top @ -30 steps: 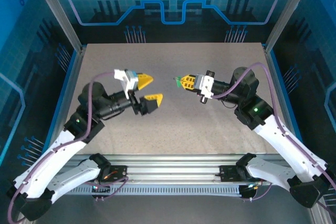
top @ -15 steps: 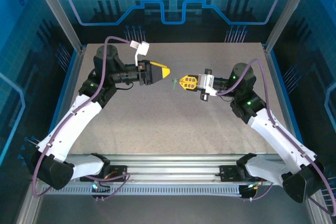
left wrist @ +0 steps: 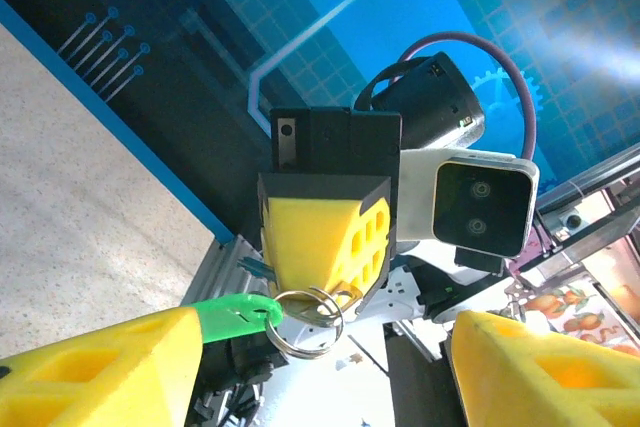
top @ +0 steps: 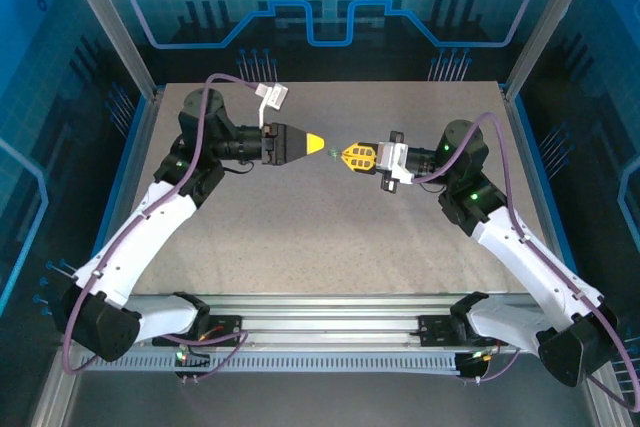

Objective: Remove the keys from the keyring

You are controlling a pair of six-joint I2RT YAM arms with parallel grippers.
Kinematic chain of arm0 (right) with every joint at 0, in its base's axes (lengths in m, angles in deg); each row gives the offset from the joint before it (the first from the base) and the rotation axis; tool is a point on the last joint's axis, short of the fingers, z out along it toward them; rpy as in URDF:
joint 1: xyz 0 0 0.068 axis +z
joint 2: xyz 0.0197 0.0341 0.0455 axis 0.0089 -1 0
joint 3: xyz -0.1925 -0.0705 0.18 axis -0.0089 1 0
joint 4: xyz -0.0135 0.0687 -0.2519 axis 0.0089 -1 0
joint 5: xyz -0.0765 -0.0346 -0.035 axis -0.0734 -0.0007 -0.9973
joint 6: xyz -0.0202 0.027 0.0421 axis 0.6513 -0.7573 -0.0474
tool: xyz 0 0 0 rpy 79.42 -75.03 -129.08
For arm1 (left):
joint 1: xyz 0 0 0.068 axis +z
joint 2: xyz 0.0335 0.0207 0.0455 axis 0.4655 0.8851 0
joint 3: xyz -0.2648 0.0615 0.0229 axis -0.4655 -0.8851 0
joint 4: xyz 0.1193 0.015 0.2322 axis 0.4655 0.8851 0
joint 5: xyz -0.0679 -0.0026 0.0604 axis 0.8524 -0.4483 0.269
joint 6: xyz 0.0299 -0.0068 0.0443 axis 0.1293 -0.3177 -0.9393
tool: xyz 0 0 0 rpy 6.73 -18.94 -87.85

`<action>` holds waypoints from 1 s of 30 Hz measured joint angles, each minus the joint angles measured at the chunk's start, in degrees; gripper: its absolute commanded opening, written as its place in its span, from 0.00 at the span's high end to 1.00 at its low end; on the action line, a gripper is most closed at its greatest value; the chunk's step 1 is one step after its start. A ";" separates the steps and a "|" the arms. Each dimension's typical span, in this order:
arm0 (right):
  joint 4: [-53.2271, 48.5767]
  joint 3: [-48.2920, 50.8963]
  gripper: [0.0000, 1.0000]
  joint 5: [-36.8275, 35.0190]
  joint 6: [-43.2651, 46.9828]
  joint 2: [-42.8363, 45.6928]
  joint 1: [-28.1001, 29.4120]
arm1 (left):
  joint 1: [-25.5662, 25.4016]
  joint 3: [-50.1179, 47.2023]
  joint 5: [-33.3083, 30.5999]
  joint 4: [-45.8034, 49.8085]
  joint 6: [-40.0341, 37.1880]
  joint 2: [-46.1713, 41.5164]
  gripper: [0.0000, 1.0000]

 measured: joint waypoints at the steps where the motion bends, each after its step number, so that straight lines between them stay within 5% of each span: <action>1: 0.00 0.00 1.00 -0.22 0.24 0.00 0.13 | -0.42 0.00 0.20 -0.02 0.13 0.22 0.32; 11: 0.09 0.00 1.00 -2.10 2.16 0.13 0.94 | -1.92 -0.28 0.59 -0.68 1.88 1.42 0.37; 30: 0.04 0.00 1.00 -4.90 3.93 1.01 1.31 | -1.92 -0.85 0.55 -0.98 1.73 1.42 0.24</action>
